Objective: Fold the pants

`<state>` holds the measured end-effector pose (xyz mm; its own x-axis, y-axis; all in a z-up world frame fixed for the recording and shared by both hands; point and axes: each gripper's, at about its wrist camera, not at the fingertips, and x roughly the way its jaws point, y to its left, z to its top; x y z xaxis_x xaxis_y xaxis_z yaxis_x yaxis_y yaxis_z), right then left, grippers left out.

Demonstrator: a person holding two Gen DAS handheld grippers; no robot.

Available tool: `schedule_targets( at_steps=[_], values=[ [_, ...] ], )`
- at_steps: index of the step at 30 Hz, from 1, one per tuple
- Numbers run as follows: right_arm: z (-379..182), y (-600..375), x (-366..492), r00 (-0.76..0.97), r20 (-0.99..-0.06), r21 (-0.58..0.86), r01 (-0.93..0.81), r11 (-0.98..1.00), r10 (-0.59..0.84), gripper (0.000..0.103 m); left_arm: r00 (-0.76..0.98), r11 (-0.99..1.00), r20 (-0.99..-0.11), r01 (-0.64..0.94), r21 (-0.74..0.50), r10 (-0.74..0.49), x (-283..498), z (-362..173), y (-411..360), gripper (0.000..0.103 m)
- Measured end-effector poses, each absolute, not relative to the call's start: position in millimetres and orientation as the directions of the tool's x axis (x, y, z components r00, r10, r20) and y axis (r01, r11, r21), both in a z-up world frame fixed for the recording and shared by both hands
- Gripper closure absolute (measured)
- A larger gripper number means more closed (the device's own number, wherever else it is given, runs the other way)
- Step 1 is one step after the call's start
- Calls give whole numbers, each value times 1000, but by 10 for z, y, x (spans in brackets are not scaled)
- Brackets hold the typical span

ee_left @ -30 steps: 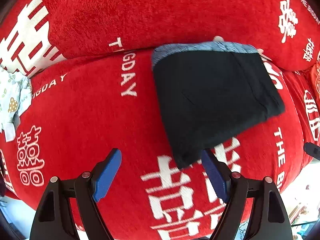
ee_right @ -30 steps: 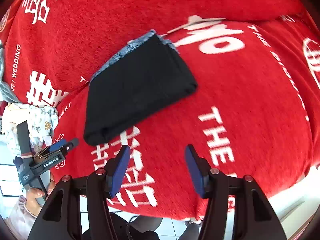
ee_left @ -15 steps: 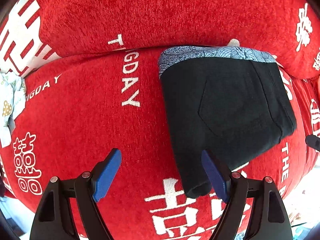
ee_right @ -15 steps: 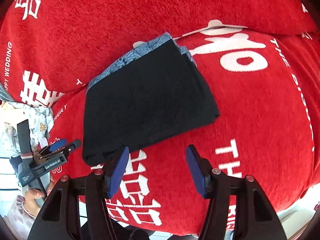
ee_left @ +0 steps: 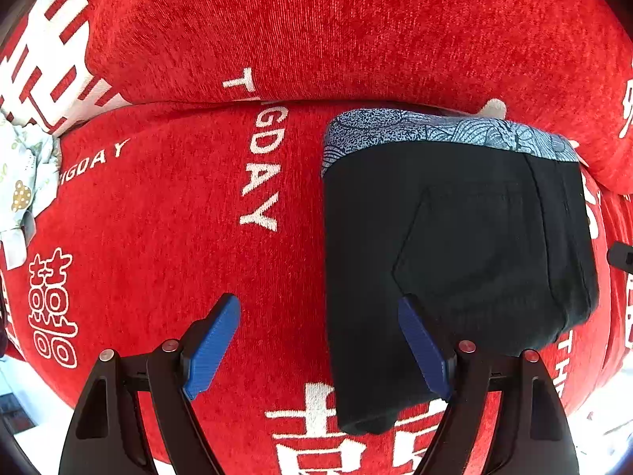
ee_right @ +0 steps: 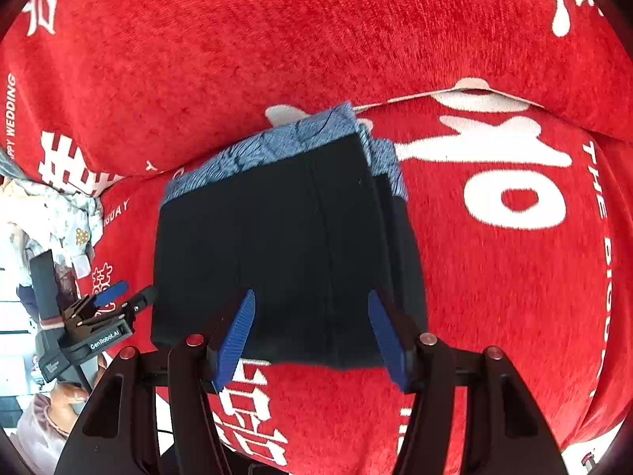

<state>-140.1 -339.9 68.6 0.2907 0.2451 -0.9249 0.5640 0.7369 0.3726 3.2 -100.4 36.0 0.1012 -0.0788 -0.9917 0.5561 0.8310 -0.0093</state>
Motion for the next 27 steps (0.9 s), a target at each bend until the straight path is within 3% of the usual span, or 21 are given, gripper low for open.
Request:
schedule_targets(
  at_steps=[12, 13, 14, 15, 17, 20, 21, 27],
  values=[
    [295, -4005, -883, 343, -904, 418, 589, 692, 254, 40, 68, 842, -993, 537, -46, -98, 264, 185, -1267, 20],
    [243, -4039, -844, 358, -889, 452, 587, 672, 286, 42, 63, 841, -993, 540, -47, -96, 263, 163, -1285, 20],
    [202, -4053, -804, 356, -884, 464, 586, 665, 303, 52, 57, 839, -994, 542, -50, -95, 253, 145, -1304, 20],
    [176, -4059, -768, 328, -900, 433, 594, 678, 286, 70, 53, 836, -994, 546, -49, -93, 236, 139, -1324, 20],
    [195, -4079, -749, 306, -911, 409, 597, 690, 275, 81, 54, 828, -994, 560, -46, -91, 199, 147, -1355, 20],
    [205, -4037, -747, 258, -940, 333, 564, 755, 223, 89, 46, 815, -995, 577, -50, -93, 135, 114, -1397, 15],
    [159, -4027, -733, 239, -947, 315, 558, 768, 215, 89, 44, 814, -995, 579, -48, -90, 122, 94, -1410, 11],
    [139, -4009, -672, 250, -945, 318, 561, 764, 210, 86, 35, 815, -995, 577, -53, -89, 120, 64, -1408, 11]
  ],
)
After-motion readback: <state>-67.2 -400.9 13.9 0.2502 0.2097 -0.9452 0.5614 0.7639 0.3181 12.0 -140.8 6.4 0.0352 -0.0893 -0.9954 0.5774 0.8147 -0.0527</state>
